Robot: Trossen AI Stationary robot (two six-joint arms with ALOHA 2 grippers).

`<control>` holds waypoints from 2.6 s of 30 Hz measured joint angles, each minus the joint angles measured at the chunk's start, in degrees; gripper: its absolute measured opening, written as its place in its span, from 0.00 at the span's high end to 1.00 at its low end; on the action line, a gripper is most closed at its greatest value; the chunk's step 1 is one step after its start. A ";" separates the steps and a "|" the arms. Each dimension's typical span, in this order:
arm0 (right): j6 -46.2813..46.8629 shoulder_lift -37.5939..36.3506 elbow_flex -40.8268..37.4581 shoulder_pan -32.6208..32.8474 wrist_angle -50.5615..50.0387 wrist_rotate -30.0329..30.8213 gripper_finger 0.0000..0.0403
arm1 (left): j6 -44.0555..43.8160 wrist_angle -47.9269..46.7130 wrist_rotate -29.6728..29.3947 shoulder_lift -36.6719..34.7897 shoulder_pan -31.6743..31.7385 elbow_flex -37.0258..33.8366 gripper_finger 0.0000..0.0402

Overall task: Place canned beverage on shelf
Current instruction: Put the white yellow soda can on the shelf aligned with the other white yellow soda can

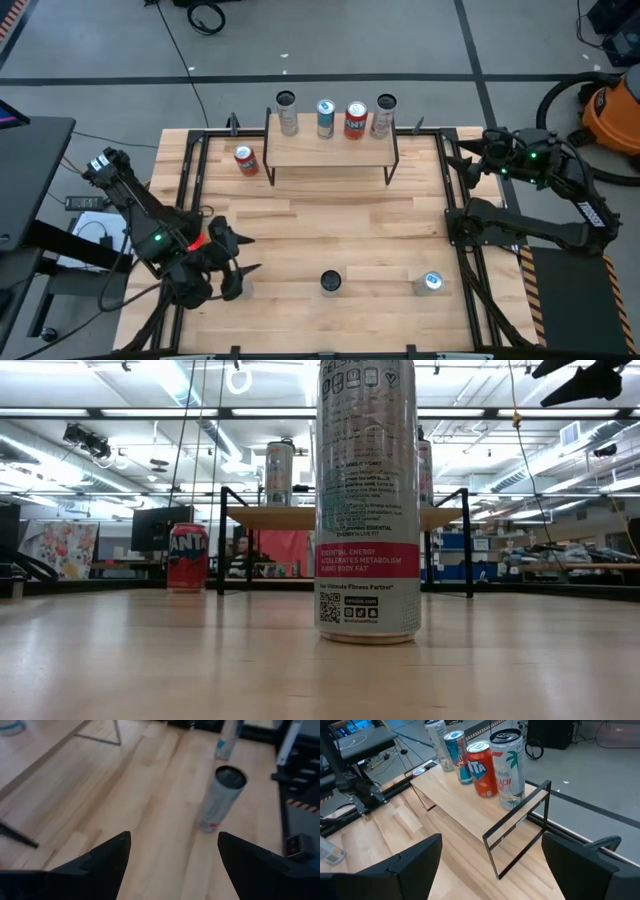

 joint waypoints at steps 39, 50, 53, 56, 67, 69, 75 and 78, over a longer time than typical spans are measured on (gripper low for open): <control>-1.75 0.03 0.00 0.00 0.71 0.46 0.13 | 14.43 12.13 13.55 0.83 3.80 0.00 0.23; -0.57 0.03 0.00 0.00 0.71 0.44 0.13 | 14.03 16.04 13.55 0.83 3.80 0.00 0.23; -0.54 0.03 0.00 0.00 0.71 0.46 0.13 | 12.25 16.13 13.55 0.83 3.80 0.00 0.23; -0.52 0.03 0.02 0.00 0.71 0.46 0.13 | 10.35 16.79 13.55 0.83 3.80 0.00 0.23; -0.52 0.05 0.02 -0.01 0.71 0.46 0.13 | 10.04 19.40 13.12 1.08 3.99 0.00 0.23; -0.51 0.05 0.02 0.00 0.71 0.46 0.13 | 10.80 19.00 13.36 1.18 4.46 0.00 0.23; -0.47 0.05 0.02 0.00 0.67 0.05 0.13 | 10.40 18.65 13.99 1.16 7.23 0.00 0.23; -0.48 0.05 0.02 0.00 0.66 0.00 0.13 | 9.38 17.59 14.30 1.16 7.32 0.00 0.23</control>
